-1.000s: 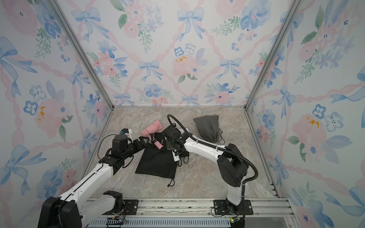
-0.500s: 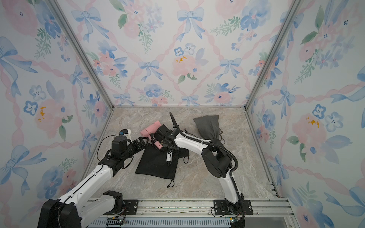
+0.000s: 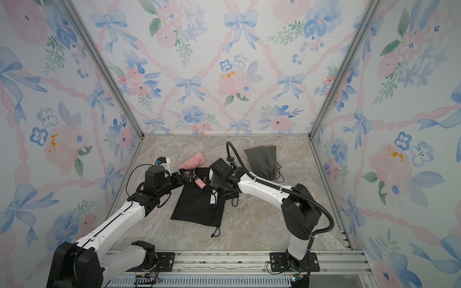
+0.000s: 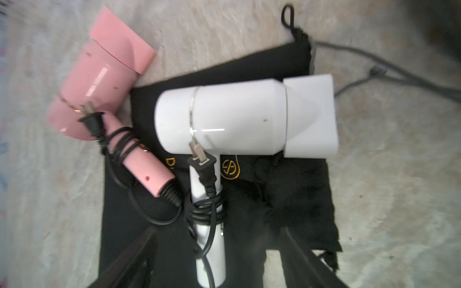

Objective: Pack away hair dryers
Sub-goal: Place the hair dryer in the drawstring bag, then pick up the hair dryer from the drawstring bag.

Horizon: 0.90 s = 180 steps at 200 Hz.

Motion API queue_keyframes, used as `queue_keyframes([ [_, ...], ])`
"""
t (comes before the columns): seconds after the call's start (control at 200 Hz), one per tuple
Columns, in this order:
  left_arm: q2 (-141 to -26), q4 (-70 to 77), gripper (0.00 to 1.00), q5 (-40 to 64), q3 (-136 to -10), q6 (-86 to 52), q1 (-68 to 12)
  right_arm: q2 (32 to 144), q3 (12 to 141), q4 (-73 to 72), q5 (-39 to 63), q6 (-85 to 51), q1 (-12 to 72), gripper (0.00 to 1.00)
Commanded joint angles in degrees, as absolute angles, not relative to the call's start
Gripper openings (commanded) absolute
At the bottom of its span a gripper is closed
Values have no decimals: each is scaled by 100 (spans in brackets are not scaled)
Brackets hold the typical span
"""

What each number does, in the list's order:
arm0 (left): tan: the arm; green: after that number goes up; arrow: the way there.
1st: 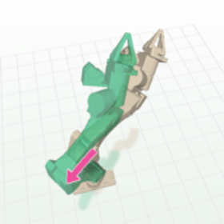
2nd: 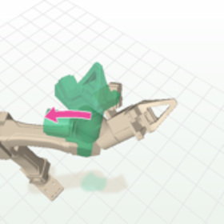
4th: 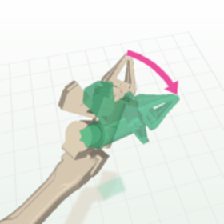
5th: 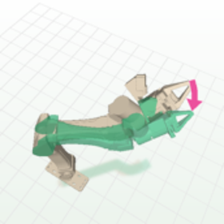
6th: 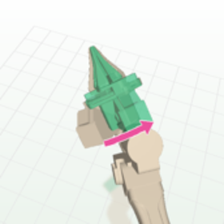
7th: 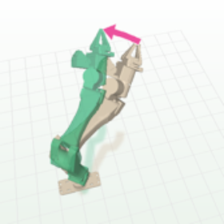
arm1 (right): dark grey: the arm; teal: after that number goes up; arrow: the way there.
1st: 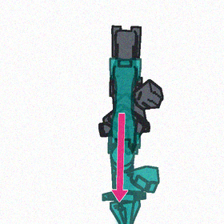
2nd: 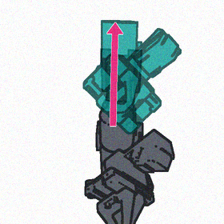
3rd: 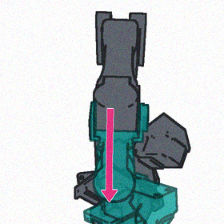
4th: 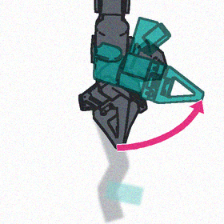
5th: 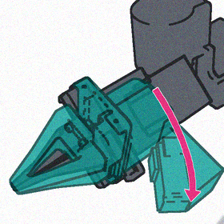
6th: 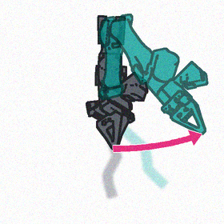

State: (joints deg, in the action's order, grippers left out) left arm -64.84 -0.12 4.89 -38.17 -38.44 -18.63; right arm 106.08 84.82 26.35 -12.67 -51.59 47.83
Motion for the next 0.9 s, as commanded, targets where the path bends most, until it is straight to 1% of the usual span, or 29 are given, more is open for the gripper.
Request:
queue_keyframes([
  [0.0,-6882,-508,89,36,-4280,-3247,-2453,10084,8194,2231,-1388,-4455,4428,80],
  [0.115,-7320,-825,87,-366,-4521,-3129,-3158,9579,7909,2110,-1520,-3939,3952,80],
  [0.205,-7661,-1007,86,-704,-4638,-3156,-3650,9270,7793,2067,-1361,-3638,3469,80],
  [0.315,-7994,-1044,85,-822,-4641,-3345,-3999,9009,7736,1984,-1093,-3194,2961,79],
  [0.465,-8473,-1037,84,-963,-4789,-3569,-4382,8834,7858,2080,-1205,-2672,2687,79],
  [0.675,-9264,-1038,80,-1082,-5332,-3721,-4590,8807,7715,1904,-920,-2588,2564,79],
  [0.895,-9899,-1090,76,-1227,-5647,-3783,-4562,8721,7372,1672,-723,-2667,2530,78],
])
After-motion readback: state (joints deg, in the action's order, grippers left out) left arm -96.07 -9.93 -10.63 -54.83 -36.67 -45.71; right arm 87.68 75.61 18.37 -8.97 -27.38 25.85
